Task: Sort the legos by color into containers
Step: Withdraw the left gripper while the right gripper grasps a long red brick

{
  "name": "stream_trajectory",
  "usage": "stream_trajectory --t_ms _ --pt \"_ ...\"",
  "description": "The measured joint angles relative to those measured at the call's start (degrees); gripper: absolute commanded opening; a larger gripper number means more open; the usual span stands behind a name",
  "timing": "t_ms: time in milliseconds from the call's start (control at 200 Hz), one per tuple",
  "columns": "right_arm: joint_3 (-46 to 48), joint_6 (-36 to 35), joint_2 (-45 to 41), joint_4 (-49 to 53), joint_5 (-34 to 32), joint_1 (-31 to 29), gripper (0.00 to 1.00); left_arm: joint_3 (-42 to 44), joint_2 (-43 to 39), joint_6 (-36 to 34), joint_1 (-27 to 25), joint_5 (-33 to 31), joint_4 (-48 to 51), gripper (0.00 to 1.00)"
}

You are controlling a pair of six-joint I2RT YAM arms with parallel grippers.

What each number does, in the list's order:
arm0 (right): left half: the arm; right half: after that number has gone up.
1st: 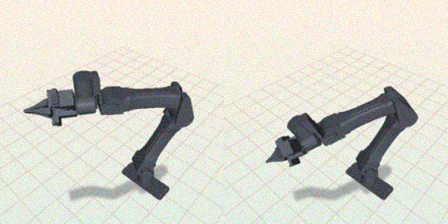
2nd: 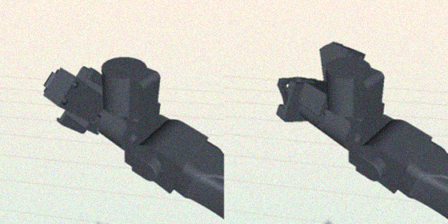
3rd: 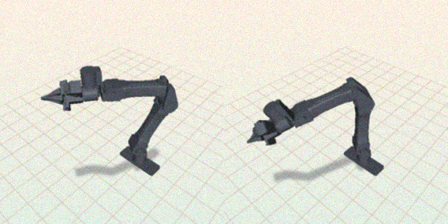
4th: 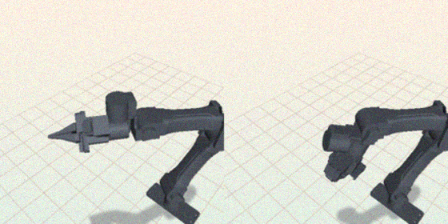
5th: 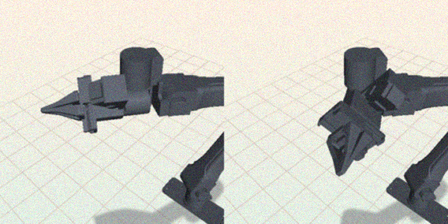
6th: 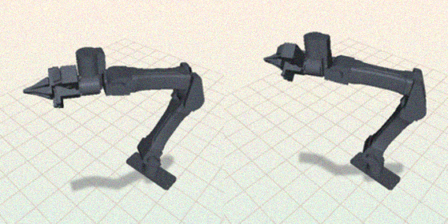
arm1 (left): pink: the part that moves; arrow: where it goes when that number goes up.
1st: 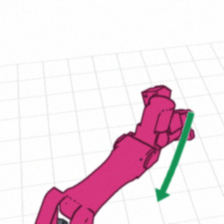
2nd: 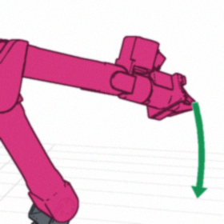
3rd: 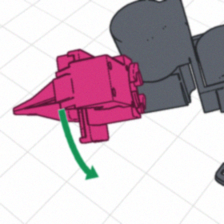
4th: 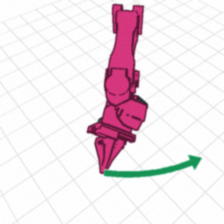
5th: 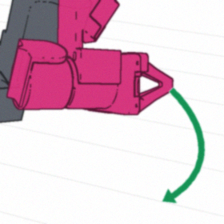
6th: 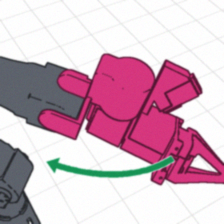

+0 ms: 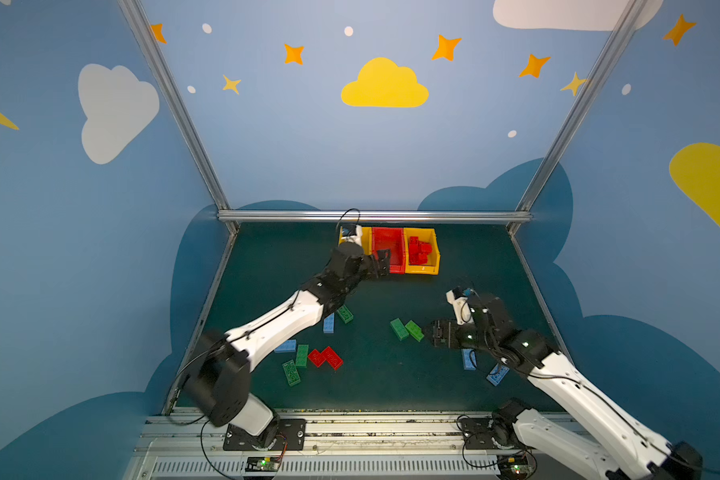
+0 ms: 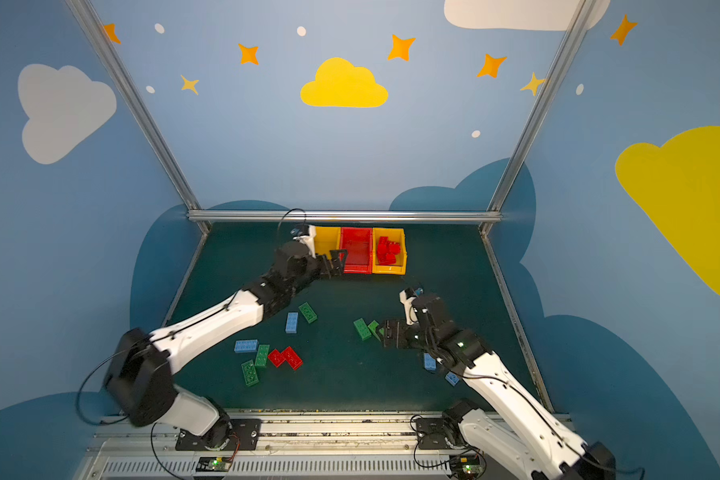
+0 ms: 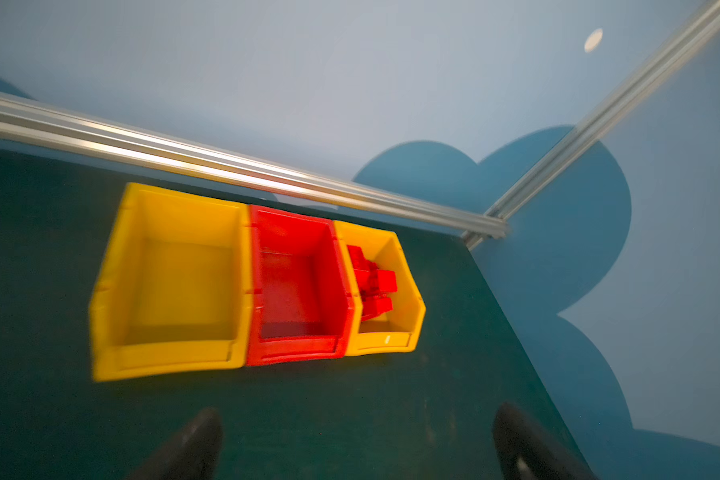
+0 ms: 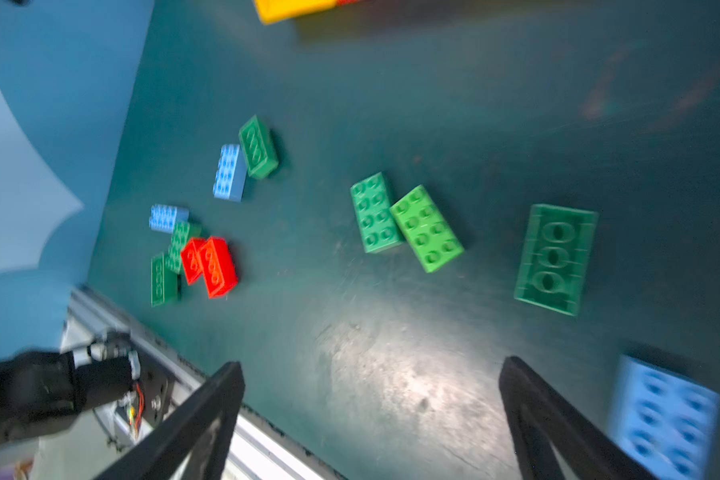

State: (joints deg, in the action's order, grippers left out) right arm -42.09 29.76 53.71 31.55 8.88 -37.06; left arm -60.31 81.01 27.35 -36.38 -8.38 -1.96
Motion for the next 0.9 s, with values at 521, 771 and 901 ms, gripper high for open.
stream_trajectory --t_ms 521,771,901 --pt "-15.7 -1.7 37.1 -15.3 0.0 -22.8 0.64 34.1 -47.5 18.4 1.6 -10.6 34.5 1.00" --pt "-22.3 -2.0 48.1 -19.3 0.7 -26.4 0.64 37.0 -55.6 25.8 3.0 -11.4 42.5 1.00" --pt "-23.8 -2.8 50.9 -21.1 1.2 -28.0 0.63 38.8 -59.0 29.2 3.3 -11.3 44.5 1.00"
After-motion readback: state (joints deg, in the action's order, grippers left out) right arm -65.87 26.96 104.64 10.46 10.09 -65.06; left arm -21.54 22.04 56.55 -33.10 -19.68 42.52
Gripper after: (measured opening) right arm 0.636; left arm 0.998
